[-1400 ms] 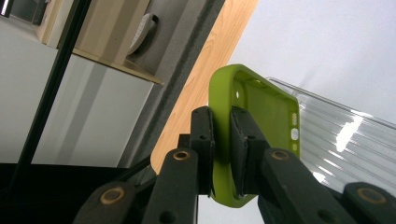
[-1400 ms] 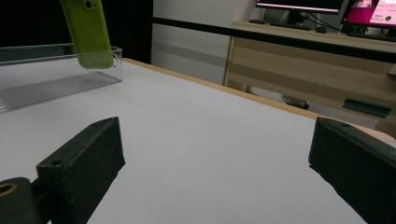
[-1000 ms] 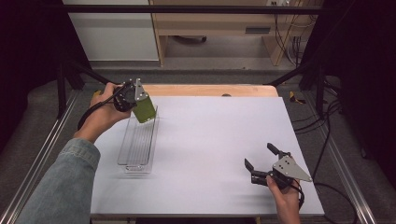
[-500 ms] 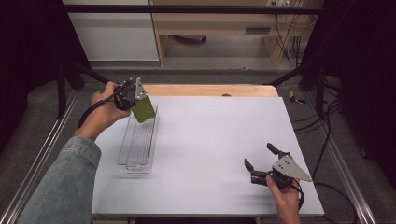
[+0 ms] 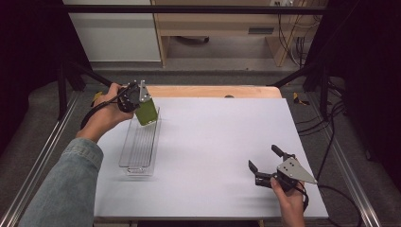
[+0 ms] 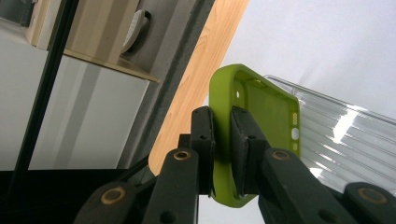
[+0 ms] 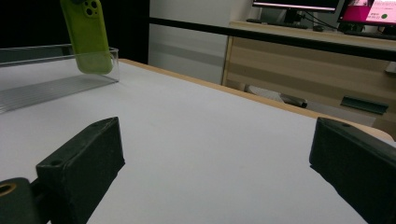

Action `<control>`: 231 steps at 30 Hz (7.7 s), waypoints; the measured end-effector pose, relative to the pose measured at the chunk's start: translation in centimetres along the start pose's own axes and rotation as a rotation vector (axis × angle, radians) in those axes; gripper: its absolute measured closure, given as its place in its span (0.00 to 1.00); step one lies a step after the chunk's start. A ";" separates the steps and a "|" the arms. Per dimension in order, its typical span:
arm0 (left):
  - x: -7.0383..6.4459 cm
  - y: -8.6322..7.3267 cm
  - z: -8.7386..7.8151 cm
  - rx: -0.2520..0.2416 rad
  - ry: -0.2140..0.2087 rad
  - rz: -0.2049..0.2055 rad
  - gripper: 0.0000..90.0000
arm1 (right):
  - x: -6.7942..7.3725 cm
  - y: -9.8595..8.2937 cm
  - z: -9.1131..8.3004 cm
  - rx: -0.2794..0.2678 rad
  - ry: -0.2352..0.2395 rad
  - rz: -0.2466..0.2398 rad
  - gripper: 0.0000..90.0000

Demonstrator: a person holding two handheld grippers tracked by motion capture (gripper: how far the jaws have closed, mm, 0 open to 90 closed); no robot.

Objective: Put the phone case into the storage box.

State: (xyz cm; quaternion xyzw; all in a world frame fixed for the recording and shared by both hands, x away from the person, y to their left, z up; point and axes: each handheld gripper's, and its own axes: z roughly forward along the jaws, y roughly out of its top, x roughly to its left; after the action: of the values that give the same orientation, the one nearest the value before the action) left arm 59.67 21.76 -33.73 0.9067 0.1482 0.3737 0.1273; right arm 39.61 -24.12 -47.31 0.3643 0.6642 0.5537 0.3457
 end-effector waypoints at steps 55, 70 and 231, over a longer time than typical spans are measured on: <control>0.3 0.1 1.8 0.007 -0.051 0.025 0.88 | 0.0 -0.1 0.1 0.003 0.003 0.011 0.04; 0.2 0.0 1.9 0.004 -0.029 0.050 0.88 | 0.1 -0.1 0.2 0.005 0.006 0.009 0.04; -4.1 3.0 1.5 -0.166 0.128 -0.212 0.12 | 0.1 -0.1 0.2 0.011 -0.005 0.013 0.03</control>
State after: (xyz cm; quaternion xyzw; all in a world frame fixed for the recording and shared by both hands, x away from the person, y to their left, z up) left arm 58.50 17.31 -36.41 0.8466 0.2193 0.4264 0.2309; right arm 39.67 -23.95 -47.46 0.3719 0.6638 0.5517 0.3415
